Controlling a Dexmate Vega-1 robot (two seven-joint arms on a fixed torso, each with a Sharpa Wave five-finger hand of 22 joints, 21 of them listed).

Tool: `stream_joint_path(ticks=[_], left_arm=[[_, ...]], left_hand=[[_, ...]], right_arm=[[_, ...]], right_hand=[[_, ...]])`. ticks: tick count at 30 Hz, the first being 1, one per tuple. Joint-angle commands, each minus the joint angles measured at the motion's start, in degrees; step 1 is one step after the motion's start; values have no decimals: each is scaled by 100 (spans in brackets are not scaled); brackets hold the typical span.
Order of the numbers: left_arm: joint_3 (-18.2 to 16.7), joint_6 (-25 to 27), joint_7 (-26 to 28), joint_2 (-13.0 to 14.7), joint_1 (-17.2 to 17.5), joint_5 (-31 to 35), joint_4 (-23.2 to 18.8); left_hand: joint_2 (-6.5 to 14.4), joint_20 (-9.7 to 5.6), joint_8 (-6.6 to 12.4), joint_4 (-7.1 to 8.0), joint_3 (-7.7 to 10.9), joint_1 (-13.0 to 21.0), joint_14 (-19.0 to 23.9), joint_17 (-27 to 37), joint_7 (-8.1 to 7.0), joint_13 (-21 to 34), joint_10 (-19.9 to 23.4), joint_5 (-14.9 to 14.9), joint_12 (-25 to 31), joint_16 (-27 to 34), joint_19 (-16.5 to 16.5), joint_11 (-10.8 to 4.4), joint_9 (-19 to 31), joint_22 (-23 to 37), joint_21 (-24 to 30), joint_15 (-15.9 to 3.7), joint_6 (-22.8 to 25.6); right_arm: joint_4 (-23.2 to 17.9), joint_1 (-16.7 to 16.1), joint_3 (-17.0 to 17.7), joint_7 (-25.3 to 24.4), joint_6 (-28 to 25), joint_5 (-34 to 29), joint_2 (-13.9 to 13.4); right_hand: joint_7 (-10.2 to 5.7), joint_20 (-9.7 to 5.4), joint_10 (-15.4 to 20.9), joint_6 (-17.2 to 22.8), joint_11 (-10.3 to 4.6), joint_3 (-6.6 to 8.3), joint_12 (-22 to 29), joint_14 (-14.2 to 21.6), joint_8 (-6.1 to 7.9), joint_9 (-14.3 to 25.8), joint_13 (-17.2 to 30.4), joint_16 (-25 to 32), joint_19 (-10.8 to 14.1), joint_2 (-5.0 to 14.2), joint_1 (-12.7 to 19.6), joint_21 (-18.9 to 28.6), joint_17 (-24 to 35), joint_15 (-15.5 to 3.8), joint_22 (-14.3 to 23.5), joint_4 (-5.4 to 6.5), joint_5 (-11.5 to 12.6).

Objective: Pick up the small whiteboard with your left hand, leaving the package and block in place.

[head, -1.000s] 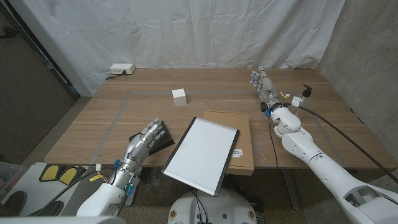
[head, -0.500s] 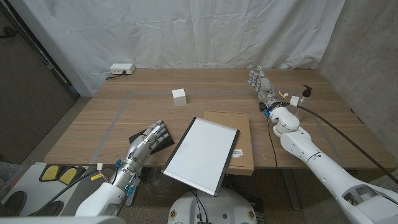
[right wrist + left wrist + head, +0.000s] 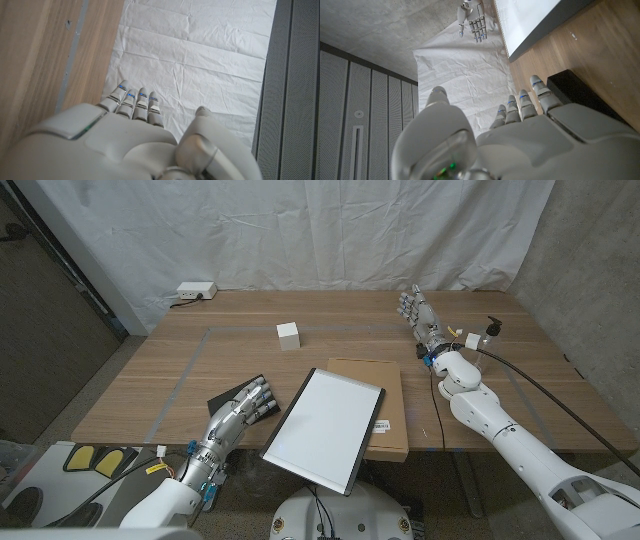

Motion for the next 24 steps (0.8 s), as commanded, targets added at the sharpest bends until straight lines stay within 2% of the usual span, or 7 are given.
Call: stream_joint_path(ticks=[1, 15, 24], left_arm=[[16, -246, 98, -166, 319, 126, -77], [125, -419, 192, -337, 469, 208, 1], [448, -755, 12, -543, 255, 54, 440]], left_hand=[[-21, 37, 13, -37, -7, 57, 71, 23, 256, 28, 20, -34, 38, 33, 79, 39, 19, 8, 42, 27, -1], [-28, 76, 36, -44, -25, 71, 112, 26, 277, 32, 38, -64, 41, 30, 117, 65, 21, 11, 28, 45, 43], [-24, 74, 44, -45, -31, 78, 109, 28, 278, 33, 45, -79, 41, 20, 97, 57, 21, 12, 6, 51, 61]], right_arm=[[-13, 18, -20, 20, -17, 1, 8], [-77, 12, -45, -2, -64, -34, -11], [-94, 24, -50, -38, -106, -57, -23]], right_hand=[[-29, 22, 19, 12, -5, 18, 26, 39, -12, 18, 28, 7, 50, 43, 26, -37, 22, 2, 18, -45, -24], [-34, 25, 13, 14, 7, 14, 23, 41, -12, 19, 28, 5, 59, 50, 25, -58, 23, 5, 19, -51, -28], [-29, 25, 18, 7, 9, 10, 25, 46, -17, 20, 28, 6, 63, 52, 25, -72, 24, 2, 20, -54, -31]])
